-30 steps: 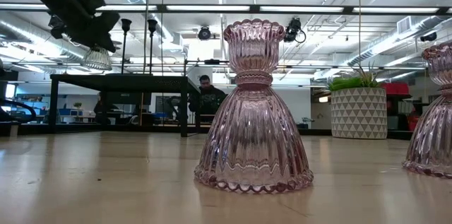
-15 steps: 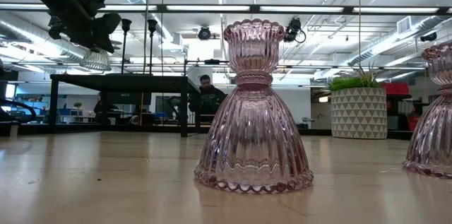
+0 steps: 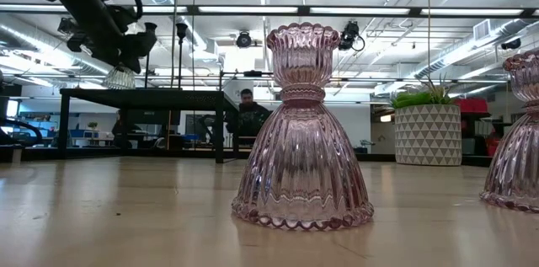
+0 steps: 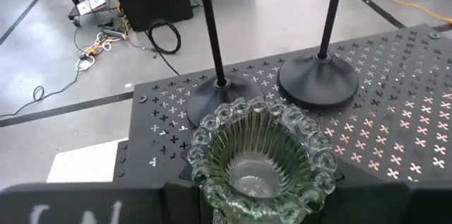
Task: Pick & Place candle stick holders
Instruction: Put the green glass candle holder on the shelf
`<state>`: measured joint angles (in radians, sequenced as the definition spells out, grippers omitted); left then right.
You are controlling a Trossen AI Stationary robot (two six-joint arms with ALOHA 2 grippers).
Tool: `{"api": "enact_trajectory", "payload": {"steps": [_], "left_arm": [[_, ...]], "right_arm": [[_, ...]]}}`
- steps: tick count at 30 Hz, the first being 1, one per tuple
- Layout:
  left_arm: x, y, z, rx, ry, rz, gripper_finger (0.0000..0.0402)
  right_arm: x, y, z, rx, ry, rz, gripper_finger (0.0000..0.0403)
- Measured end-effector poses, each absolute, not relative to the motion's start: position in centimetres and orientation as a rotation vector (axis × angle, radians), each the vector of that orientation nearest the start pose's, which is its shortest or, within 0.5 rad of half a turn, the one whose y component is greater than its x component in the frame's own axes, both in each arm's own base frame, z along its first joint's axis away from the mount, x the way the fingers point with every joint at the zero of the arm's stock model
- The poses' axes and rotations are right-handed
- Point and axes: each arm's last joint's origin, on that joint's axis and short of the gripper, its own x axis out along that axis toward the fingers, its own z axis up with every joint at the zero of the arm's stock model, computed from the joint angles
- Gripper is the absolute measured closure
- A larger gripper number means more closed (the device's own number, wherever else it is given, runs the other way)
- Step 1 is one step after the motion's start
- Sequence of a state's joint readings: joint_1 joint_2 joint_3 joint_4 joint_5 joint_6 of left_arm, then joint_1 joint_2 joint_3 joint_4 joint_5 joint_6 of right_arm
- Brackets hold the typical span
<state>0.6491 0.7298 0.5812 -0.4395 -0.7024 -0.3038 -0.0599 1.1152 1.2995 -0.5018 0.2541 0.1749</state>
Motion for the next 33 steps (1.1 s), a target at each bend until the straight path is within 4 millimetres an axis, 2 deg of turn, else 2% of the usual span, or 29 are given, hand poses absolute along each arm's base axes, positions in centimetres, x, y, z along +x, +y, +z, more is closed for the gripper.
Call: {"api": "enact_trajectory", "payload": {"steps": [9,20,27,33], "left_arm": [[11.2,11.9,24.6,-0.25,0.466,1.429,0.0276],[10.8,12.4,24.5,-0.31,0.457,1.397,0.0276],[10.8,12.3,24.3,-0.333,0.483,1.358,0.0209],[10.8,12.3,24.3,-0.317,0.498,1.351,0.0207]], "right_arm": [[22.4,-2.1,41.5,0.142,0.289,-0.336,0.0183],[22.4,-2.1,41.5,0.146,0.288,-0.336,0.0183],[22.4,-2.1,41.5,0.143,0.282,-0.337,0.0183],[22.4,-2.1,41.7,0.144,0.267,-0.336,0.0183]]}}
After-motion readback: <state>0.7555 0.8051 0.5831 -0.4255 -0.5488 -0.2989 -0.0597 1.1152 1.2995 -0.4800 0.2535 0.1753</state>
